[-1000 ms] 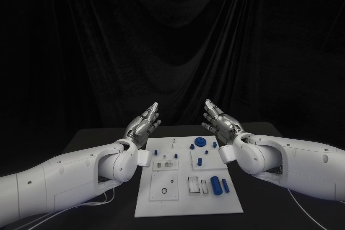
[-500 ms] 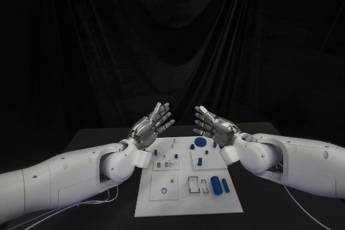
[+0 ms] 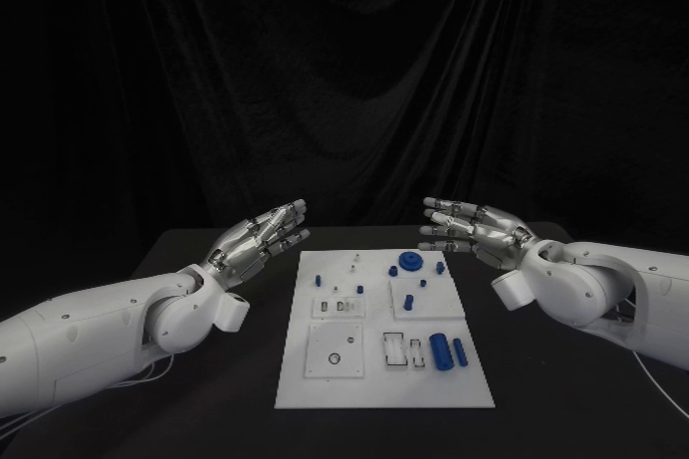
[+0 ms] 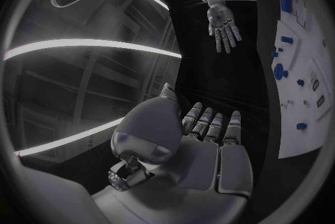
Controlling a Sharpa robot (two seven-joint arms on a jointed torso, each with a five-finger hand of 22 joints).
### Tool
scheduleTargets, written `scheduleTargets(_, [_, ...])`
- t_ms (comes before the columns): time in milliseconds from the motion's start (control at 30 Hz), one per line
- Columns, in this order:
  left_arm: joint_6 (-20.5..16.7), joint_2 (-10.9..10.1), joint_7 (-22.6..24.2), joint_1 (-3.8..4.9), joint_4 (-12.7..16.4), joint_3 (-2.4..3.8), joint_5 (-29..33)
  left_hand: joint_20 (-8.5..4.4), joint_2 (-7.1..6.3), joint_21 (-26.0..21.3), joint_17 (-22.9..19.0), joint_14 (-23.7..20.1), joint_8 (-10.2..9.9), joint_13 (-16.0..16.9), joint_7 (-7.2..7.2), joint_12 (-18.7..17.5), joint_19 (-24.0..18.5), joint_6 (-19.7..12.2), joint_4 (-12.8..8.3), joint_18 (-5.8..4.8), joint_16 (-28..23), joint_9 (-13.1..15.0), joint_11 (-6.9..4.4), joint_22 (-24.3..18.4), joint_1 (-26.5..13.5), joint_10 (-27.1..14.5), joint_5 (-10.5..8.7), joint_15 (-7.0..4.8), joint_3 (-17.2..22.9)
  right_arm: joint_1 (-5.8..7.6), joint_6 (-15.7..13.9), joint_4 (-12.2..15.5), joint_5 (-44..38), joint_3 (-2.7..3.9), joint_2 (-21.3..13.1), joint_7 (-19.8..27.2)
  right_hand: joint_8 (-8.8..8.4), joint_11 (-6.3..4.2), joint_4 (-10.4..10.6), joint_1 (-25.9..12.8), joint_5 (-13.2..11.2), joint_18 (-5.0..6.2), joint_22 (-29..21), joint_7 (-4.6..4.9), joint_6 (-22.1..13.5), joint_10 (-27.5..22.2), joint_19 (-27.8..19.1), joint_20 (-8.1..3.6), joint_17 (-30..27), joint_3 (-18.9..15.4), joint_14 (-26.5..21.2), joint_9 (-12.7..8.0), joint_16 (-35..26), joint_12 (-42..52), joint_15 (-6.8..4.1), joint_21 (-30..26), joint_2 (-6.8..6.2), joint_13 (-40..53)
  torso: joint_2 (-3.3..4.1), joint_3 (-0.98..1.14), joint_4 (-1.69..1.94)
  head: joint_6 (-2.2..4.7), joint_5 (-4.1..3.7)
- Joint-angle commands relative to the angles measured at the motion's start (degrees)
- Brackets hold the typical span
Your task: Assemble the parts on the task board
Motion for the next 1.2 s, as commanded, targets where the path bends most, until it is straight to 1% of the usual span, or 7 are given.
scheduleTargets(33, [-0.15,-1.30,10.26,0.07,0.78,0.05,-2.59,0.50,-0.02,0.33,0.14,0.57,0.08,0.09,0.37,0.48,0.40,0.65,-0.05,1.06,0.35,0.10,-0.12,0.11,0.42,0.46,0.35,0.21,0.42,1.97,1.00,0.53,-13.14,0.07,-0.66,-6.05,0.33,0.14,-1.69,1.27,-1.03,0.67,-0.29,0.63,1.50,2.07,2.41,-0.22,0.20,0.68,4.25,0.10,1.55,2.68,-0.12,0.39,0.23,0.18,1.55,-0.19,0.58,-0.42,-0.31])
scheduleTargets(233, [-0.61,-3.43,10.81,0.10,2.27,0.05,-2.60,0.86,0.05,0.46,0.32,1.15,0.47,0.13,1.60,1.08,0.60,1.98,-0.03,1.05,0.50,0.28,-0.37,0.13,0.37,0.52,0.65,0.54,0.66,6.06,0.92,1.29,-28.86,0.07,-0.66,-12.34,0.52,1.24,-2.30,1.39,-9.90,0.75,-0.26,1.02,4.28,6.74,10.13,-0.88,0.19,1.74,9.85,0.18,2.39,7.51,-0.68,1.71,-0.60,0.58,2.59,-0.32,0.89,-3.41,-0.75])
scheduleTargets(367, [-0.80,-4.30,11.10,0.12,3.18,0.05,-2.61,0.92,0.06,0.48,0.36,1.27,0.50,0.15,1.66,1.19,0.63,2.02,-0.04,1.06,0.54,0.28,-0.31,0.14,0.37,0.56,0.82,0.60,0.74,8.18,-0.15,1.65,-42.96,0.07,-0.27,-17.29,3.14,1.63,-3.71,3.11,-13.43,0.39,0.79,2.58,14.37,13.85,19.42,-3.96,1.73,3.41,20.09,1.26,6.06,11.07,-2.89,4.46,-2.10,0.93,3.21,-0.44,1.07,-6.32,-0.86])
scheduleTargets(500, [-0.89,-4.88,11.42,0.14,4.09,0.05,-2.62,1.12,0.08,0.52,0.43,1.53,0.68,0.18,1.94,1.49,0.68,2.65,-0.05,1.04,0.62,0.36,-0.10,0.14,0.37,0.65,1.11,0.84,0.96,9.34,-0.45,1.43,-59.40,0.07,0.84,-21.50,3.03,1.25,-5.57,4.69,-15.28,0.49,3.06,2.35,16.43,19.41,27.10,-6.74,2.69,5.72,30.30,1.47,8.93,10.94,-5.81,8.84,-3.61,0.91,3.75,-0.64,1.32,-8.85,-1.16])
scheduleTargets(700, [-0.84,-4.89,12.07,0.14,5.04,0.05,-2.62,1.25,0.09,0.52,0.42,1.51,0.74,0.17,2.09,1.58,0.69,2.84,-0.08,1.03,0.59,0.38,0.03,0.13,0.42,0.59,1.39,0.98,1.15,9.83,-0.27,1.16,-79.16,0.07,2.52,-26.26,2.71,-1.77,-5.43,3.01,-16.06,0.32,11.49,0.91,20.30,29.71,35.20,-10.86,9.13,8.46,43.99,2.21,19.52,6.96,-10.59,21.46,-6.17,0.90,4.75,-1.00,1.56,-8.89,-1.49])
scheduleTargets(867, [-0.94,-5.57,12.46,0.15,6.33,0.05,-2.62,1.35,0.11,0.59,0.48,1.70,0.88,0.22,2.21,1.95,0.78,3.25,-0.13,1.06,0.65,0.43,0.20,0.15,0.59,0.76,1.91,1.00,1.58,9.77,-0.79,0.84,-89.13,0.07,3.83,-28.54,1.25,-2.16,-3.38,1.02,-15.80,-0.01,21.09,0.14,21.62,35.18,33.04,-11.24,15.91,11.91,43.36,2.83,28.24,2.24,-11.04,31.07,-8.37,1.05,5.51,-1.24,1.65,-8.89,-1.24])
scheduleTargets(1200, [-0.84,-7.07,12.34,0.18,8.25,0.04,0.13,1.57,-0.01,0.59,0.47,1.71,1.02,0.20,2.39,2.32,0.75,3.63,-0.28,1.03,0.62,0.45,0.53,0.11,1.31,0.61,3.55,1.30,2.28,8.87,-3.73,-0.82,-100.54,0.07,6.49,-30.48,-0.43,-2.69,-1.03,-1.46,-14.75,-2.89,48.63,-0.41,22.40,37.63,37.09,-11.43,27.85,18.55,45.73,4.02,40.72,-1.96,-11.65,52.66,-12.50,1.19,7.34,-1.79,3.10,-8.89,-3.14])
